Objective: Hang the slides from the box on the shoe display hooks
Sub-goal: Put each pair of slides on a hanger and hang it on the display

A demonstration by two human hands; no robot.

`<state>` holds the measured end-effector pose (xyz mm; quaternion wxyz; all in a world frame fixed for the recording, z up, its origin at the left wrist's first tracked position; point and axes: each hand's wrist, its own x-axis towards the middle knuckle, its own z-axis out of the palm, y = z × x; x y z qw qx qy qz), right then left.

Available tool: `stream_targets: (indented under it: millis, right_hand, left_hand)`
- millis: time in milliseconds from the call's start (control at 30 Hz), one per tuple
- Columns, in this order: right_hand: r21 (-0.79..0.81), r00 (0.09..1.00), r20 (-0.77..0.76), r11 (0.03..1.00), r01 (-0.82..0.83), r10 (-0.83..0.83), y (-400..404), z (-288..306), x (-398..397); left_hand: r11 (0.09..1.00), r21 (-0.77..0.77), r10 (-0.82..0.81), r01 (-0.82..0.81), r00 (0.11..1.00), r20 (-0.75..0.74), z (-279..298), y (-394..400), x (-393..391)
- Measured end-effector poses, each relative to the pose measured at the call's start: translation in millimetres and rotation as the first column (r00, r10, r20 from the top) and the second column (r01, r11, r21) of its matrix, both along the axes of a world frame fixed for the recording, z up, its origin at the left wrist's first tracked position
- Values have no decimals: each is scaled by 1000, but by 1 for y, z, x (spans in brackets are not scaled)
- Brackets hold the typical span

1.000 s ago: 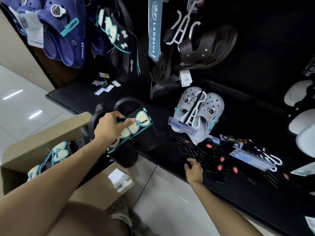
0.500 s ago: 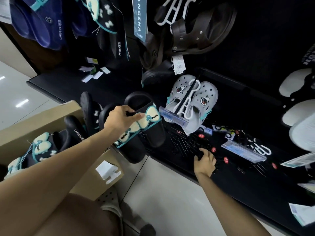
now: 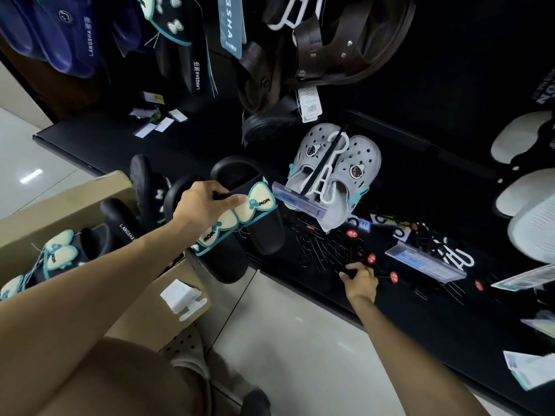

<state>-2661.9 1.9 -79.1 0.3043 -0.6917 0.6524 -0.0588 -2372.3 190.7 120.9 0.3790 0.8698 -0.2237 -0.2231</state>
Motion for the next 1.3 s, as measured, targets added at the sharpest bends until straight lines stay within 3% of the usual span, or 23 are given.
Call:
stream_targets:
  millis: [133,533,1033,1300]
  right_hand:
    - [11,1000,11,1000,12,-12,-4,2,-2]
    - [42,959,239,989,143,-149,-8,15,-7]
    - [65,935,347,997,48,-68,33,39,-13]
    - [78,836,544,988,-136,72,84,73,21]
  left_hand:
    - [1000,-9,-8,8,1000,5,-2,-2,0]
    - [1000,-3,-3,3,1000,-15,0,0,0]
    - [996,-84,30,-25,998,57,30,33,8]
    - [983,-177,82,-59,988,130,47,71,11]
